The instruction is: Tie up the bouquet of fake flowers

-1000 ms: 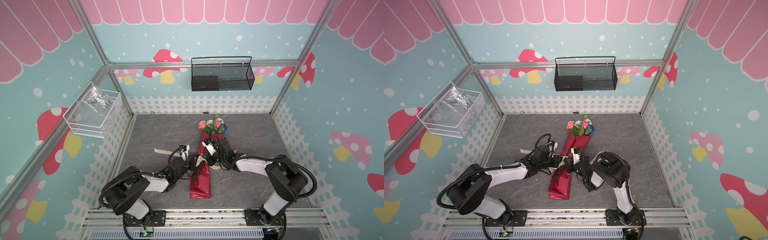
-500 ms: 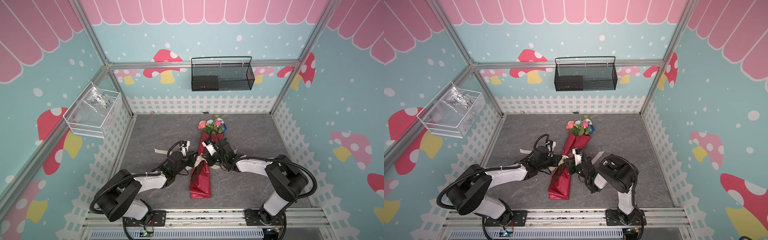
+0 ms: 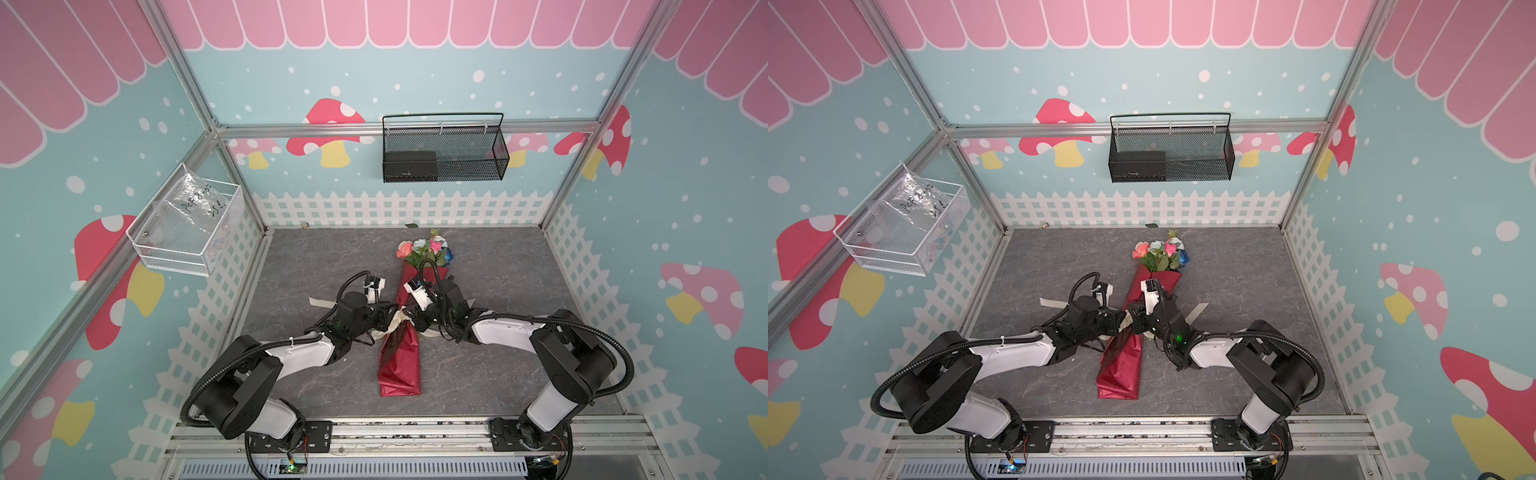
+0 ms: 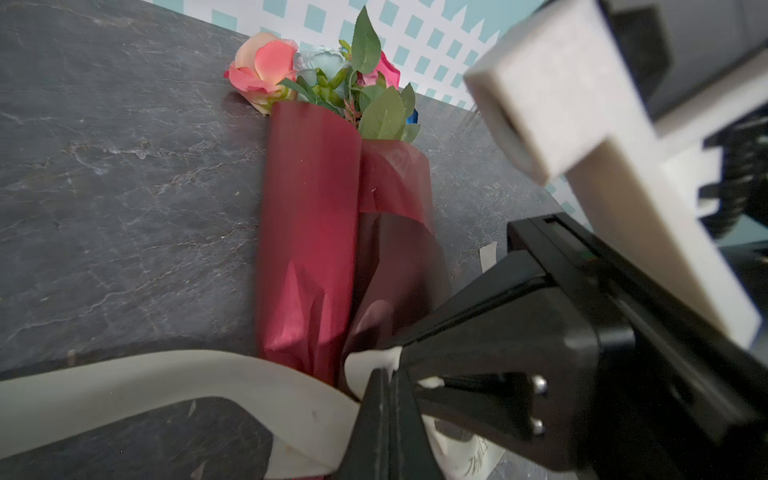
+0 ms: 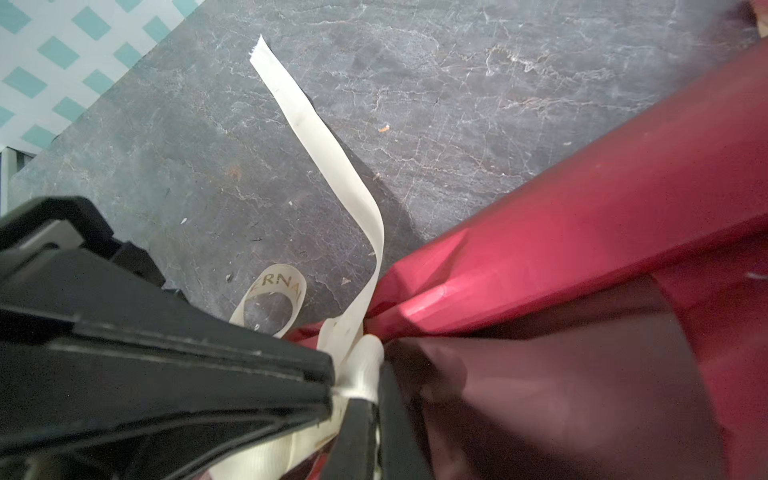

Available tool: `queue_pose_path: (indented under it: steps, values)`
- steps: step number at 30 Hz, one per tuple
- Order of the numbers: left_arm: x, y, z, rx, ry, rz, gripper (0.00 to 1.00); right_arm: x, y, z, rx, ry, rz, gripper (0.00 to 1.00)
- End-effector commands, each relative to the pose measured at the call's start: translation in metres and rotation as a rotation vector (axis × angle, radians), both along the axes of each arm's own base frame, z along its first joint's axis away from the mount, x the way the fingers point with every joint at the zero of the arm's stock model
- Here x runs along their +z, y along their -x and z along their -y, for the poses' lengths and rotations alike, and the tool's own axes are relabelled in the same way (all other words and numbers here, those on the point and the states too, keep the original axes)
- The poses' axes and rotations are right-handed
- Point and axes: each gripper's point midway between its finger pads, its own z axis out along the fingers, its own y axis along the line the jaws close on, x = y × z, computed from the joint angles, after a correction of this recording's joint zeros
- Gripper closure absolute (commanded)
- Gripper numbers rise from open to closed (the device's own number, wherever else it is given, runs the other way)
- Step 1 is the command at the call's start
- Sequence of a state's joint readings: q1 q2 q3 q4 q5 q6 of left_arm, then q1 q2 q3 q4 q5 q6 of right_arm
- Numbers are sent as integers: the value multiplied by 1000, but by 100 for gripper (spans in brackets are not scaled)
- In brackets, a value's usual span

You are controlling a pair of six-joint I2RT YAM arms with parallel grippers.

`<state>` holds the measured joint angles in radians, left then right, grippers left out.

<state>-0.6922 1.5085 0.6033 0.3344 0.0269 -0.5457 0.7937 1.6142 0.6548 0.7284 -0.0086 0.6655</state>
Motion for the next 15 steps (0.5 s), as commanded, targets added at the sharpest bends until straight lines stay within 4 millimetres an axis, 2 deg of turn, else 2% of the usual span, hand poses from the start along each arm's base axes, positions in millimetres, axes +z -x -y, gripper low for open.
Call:
queue_pose_path:
  steps: [1, 8, 15]
  values:
    - [10, -4, -2, 41, 20, 58, 100, -35, 2, 5, -2, 170, -95, 89]
    - [10, -2, -3, 63, 29, 75, 100, -51, -3, -2, 20, 240, -126, 92]
    - [14, -4, -9, 100, 35, 93, 100, -61, 8, 4, 34, 246, -155, 93]
